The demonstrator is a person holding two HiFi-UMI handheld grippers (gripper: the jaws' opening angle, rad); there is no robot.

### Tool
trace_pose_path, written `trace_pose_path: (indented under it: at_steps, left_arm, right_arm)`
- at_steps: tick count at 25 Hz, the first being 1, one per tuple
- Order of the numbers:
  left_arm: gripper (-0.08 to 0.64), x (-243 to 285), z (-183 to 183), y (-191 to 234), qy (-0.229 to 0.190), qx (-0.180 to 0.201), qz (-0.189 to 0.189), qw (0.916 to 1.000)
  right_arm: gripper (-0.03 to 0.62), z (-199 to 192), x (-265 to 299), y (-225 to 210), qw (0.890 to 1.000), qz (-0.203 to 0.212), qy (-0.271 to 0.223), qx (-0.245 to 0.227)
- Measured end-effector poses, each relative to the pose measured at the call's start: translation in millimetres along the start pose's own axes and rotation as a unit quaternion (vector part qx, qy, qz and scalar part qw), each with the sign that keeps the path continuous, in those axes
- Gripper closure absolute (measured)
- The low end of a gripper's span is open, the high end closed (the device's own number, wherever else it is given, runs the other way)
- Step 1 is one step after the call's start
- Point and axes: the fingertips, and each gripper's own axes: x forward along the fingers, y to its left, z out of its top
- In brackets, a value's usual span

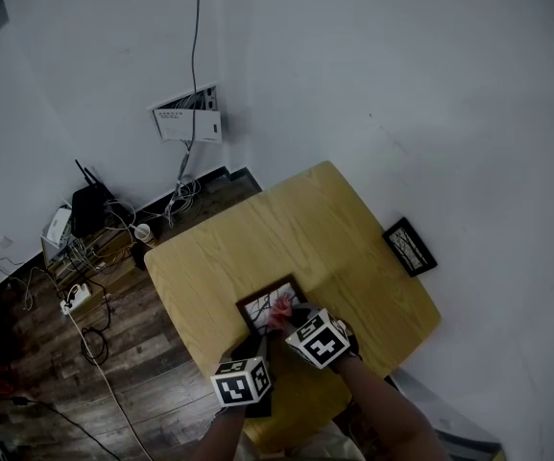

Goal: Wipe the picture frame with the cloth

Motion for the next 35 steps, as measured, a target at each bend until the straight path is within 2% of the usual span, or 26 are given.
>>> trace_pose_path:
  at_steps: [8, 15, 19, 26, 30, 35]
  left_arm:
    - [0.457, -0.1, 0.2, 0.0, -0.001, 0.001, 0.001, 1.0]
    - [0.457, 0.8, 0.1, -0.4, -0.001, 0.002, 0.002, 1.0]
    - [0.457, 2.0, -0.3, -0.4, 0.0, 0.0, 0.0, 1.0]
    - [0.457, -2.0, 0.4, -0.5, -0.009, 0.009, 0.002, 0.9999]
    - [0.455, -7.6, -1.4, -0.8, -0.014, 0.024, -0.004, 0.9996]
    - [0.454, -28.4, 3.4, -5.8, -0.033, 0.035, -0.015, 0.9987]
  right_arm:
    - [0.574, -8.7, -8.5, -29.0, 0.999, -0.039, 0.009, 0.004]
    - [0.574, -10.2, -10.2, -34.6, 0.998, -0.056, 0.013, -0.024]
    - [0.575, -11.1, -9.7, -35.7, 0.998, -0.061, 0.01, -0.019]
    - [0.574, -8.1, -15.6, -34.8, 0.996, -0.076, -0.011, 0.04]
    - [0.574, -3.5, -29.8, -21.8, 0.992, -0.086, -0.064, 0.071]
    - [0.574, 0.2, -58.5, 3.7, 0.979, -0.078, -0.131, 0.135]
